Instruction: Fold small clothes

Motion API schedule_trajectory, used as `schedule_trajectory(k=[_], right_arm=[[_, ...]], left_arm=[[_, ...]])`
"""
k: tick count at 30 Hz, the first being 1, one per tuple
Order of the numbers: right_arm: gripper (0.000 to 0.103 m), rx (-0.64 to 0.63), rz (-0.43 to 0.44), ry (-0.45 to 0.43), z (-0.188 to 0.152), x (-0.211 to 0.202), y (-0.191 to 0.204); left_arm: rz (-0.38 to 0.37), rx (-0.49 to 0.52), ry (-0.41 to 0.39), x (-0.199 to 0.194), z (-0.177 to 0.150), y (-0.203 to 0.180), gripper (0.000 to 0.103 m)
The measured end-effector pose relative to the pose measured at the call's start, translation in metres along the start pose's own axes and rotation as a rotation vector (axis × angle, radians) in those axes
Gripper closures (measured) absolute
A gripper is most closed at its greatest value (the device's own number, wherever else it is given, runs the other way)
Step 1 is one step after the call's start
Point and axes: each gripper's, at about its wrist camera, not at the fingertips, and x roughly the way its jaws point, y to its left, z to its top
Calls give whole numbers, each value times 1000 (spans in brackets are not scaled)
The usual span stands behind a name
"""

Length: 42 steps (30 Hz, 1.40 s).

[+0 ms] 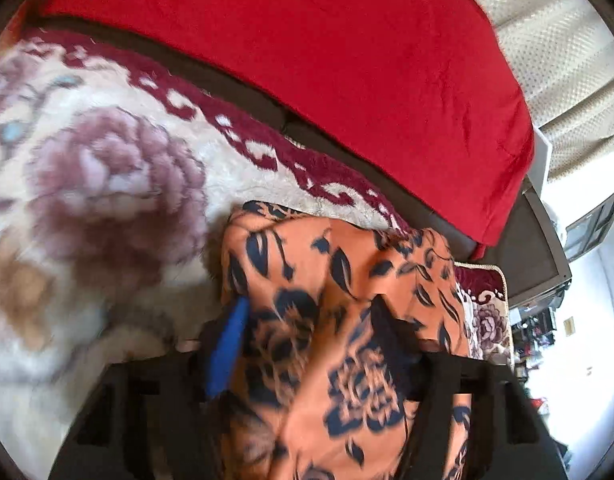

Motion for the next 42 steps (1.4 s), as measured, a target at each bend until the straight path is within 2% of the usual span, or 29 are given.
schedule_trajectory(k=[2, 4, 6, 7, 8, 10, 11, 13, 14, 15, 16, 18, 21, 24, 30, 42], right_arm=[[25, 5, -6, 5, 2, 2, -4], [25, 11, -7, 4, 5, 1, -6], [25, 13, -13, -5, 8, -1, -9], [25, 17, -15, -12, 12, -2, -11], [25, 26, -13, -16, 15, -1, -14], [25, 49, -1, -7, 22, 5, -18], [25, 56, 5, 0, 25, 8, -19], [25, 53, 54, 18, 37, 19, -17], [25, 56, 66, 29, 42, 23, -17], [25, 68, 76, 42, 48, 29, -17], [21, 90, 106, 54, 54, 35, -19], [19, 145, 149, 81, 63, 48, -23], [18, 212, 186, 121, 69, 67, -31], [18, 252, 197, 160, 74, 85, -34], [18, 264, 173, 182, 71, 92, -31], [18, 223, 172, 199, 59, 86, -21]], left_arm=[[18, -3, 10, 6, 7, 4, 98], [5, 63, -46, -1, 14, -3, 98], [-38, 155, -96, -9, 5, -11, 98], [-10, 172, -75, 0, 6, -10, 98], [77, 178, -33, 15, 5, -5, 98], [99, 183, -34, 18, 4, -1, 98], [114, 184, -68, 11, 3, -4, 96], [153, 212, -121, -8, -5, -15, 80], [177, 231, -147, -18, -8, -23, 53], [209, 256, -189, -31, -19, -33, 31], [238, 274, -225, -40, -25, -39, 27], [299, 325, -296, -62, -42, -57, 26], [343, 334, -319, -76, -58, -68, 26], [354, 325, -318, -80, -76, -77, 26], [376, 391, -308, -68, -98, -89, 26], [384, 421, -293, -66, -106, -95, 26]])
